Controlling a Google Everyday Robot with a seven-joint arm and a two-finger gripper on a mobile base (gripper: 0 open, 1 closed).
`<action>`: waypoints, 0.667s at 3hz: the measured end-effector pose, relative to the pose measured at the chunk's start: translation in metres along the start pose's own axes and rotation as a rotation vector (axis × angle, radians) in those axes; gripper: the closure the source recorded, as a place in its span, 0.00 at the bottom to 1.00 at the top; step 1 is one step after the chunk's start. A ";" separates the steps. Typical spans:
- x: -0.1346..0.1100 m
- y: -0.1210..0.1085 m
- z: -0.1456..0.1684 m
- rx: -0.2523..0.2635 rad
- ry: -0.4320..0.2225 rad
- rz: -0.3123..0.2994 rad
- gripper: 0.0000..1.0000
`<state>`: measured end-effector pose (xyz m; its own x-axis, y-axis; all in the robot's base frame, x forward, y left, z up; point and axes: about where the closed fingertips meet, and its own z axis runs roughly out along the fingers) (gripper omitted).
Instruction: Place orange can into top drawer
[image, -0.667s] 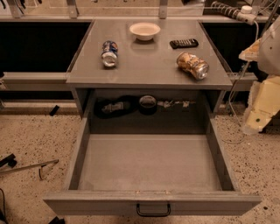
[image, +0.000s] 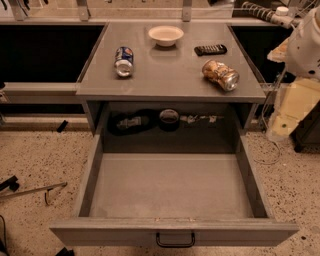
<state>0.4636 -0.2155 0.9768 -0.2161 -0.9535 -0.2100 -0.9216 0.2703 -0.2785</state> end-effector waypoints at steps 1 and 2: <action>-0.009 -0.065 0.023 0.054 0.015 0.032 0.00; -0.017 -0.133 0.069 0.039 0.048 0.102 0.00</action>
Offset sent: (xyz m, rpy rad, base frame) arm 0.2899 -0.0318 0.0537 0.0682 -0.1903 -0.2634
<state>0.6122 -0.2261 0.9523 -0.3244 -0.9257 -0.1948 -0.8808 0.3707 -0.2946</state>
